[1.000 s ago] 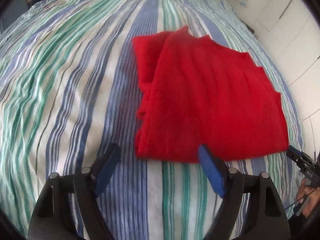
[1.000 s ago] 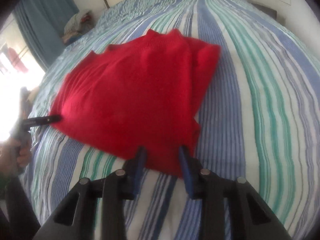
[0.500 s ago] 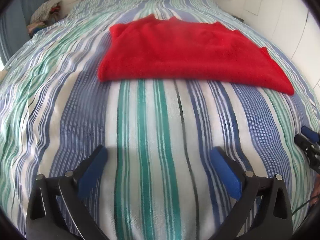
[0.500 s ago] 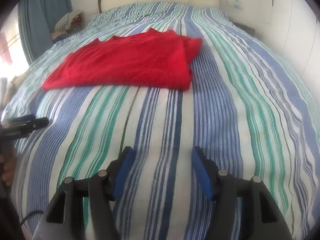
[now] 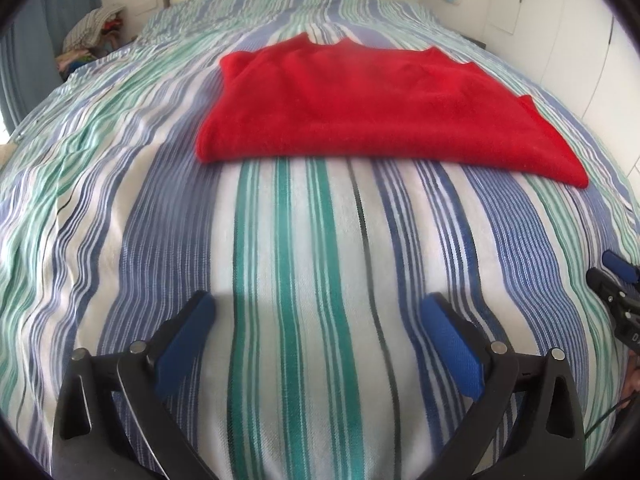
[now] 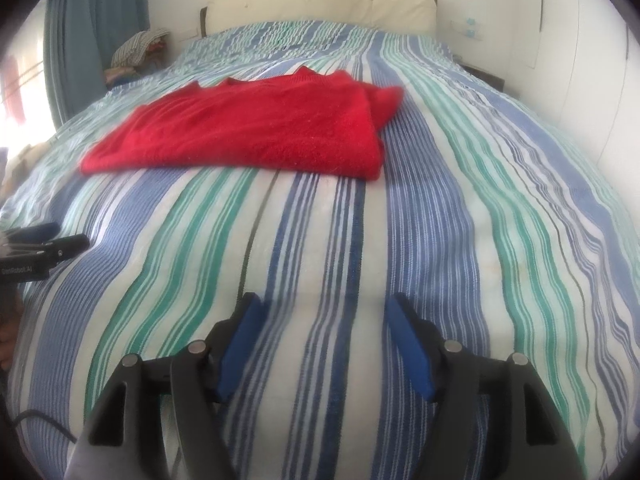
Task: Fold small clothes
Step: 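Release the folded sweater and pull both grippers back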
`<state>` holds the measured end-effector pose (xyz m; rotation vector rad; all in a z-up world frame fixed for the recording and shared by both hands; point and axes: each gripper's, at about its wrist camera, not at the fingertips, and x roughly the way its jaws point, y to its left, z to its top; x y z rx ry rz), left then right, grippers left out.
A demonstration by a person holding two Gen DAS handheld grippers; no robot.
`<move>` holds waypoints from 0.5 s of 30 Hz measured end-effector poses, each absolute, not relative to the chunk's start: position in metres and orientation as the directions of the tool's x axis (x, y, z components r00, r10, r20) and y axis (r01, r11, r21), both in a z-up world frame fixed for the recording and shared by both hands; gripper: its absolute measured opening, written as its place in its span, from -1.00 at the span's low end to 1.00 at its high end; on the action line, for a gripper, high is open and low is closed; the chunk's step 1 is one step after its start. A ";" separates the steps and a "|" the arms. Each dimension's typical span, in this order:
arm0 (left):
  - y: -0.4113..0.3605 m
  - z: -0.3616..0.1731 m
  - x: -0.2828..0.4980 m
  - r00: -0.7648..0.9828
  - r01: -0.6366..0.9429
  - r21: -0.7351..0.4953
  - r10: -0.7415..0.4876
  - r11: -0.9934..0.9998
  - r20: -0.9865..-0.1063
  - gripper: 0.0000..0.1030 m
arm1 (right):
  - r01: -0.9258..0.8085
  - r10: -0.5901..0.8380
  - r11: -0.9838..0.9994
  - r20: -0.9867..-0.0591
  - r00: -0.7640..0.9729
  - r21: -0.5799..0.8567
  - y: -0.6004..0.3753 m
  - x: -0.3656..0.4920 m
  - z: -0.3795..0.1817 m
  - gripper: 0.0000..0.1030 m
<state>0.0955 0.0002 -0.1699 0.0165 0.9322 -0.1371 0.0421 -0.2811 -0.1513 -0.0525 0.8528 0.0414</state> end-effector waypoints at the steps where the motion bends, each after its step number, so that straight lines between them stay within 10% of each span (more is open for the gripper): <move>1: 0.000 -0.170 0.095 0.588 0.125 -0.046 -0.112 0.991 -0.801 0.99 | -0.057 0.014 0.998 -0.753 0.658 -0.031 -0.281 0.042 -0.151 0.28; 15: -0.001 -0.171 0.093 0.594 0.123 -0.037 -0.103 0.992 -0.798 0.99 | -0.056 0.000 0.997 -0.750 0.661 -0.048 -0.279 0.042 -0.152 0.29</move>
